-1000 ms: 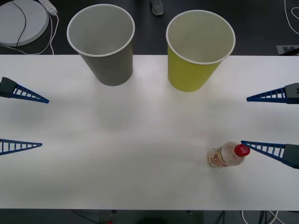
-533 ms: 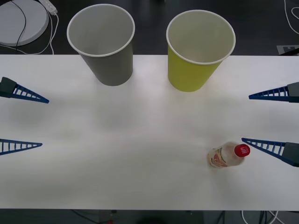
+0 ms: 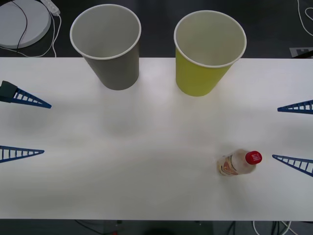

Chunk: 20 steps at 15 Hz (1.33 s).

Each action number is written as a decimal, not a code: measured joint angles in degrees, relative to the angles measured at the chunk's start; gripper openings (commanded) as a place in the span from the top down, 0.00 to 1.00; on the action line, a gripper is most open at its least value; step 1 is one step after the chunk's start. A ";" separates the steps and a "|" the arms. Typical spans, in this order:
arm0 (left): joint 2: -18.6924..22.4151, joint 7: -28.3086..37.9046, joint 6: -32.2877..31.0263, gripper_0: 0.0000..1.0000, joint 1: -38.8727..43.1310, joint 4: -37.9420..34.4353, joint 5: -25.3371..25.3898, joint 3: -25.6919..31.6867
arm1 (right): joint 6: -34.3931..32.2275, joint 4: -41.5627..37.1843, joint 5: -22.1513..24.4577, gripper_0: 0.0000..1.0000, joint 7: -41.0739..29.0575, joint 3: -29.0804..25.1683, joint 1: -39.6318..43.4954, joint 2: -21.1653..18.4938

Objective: Put the can into the green bin and the plastic bottle into the gray bin

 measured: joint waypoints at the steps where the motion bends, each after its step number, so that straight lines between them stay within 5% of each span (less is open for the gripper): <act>1: 0.00 0.00 0.00 0.00 0.00 0.00 0.00 0.00 | -1.24 1.27 -0.64 0.00 1.45 -0.26 0.13 -0.04; 13: 0.00 0.00 0.00 0.00 0.00 0.00 0.00 0.00 | -8.07 17.19 -5.90 0.00 19.65 -0.34 2.20 0.00; 20: 0.00 0.00 0.00 0.00 0.00 -0.01 0.00 0.00 | -8.72 28.88 -12.12 0.00 29.05 6.51 0.00 0.01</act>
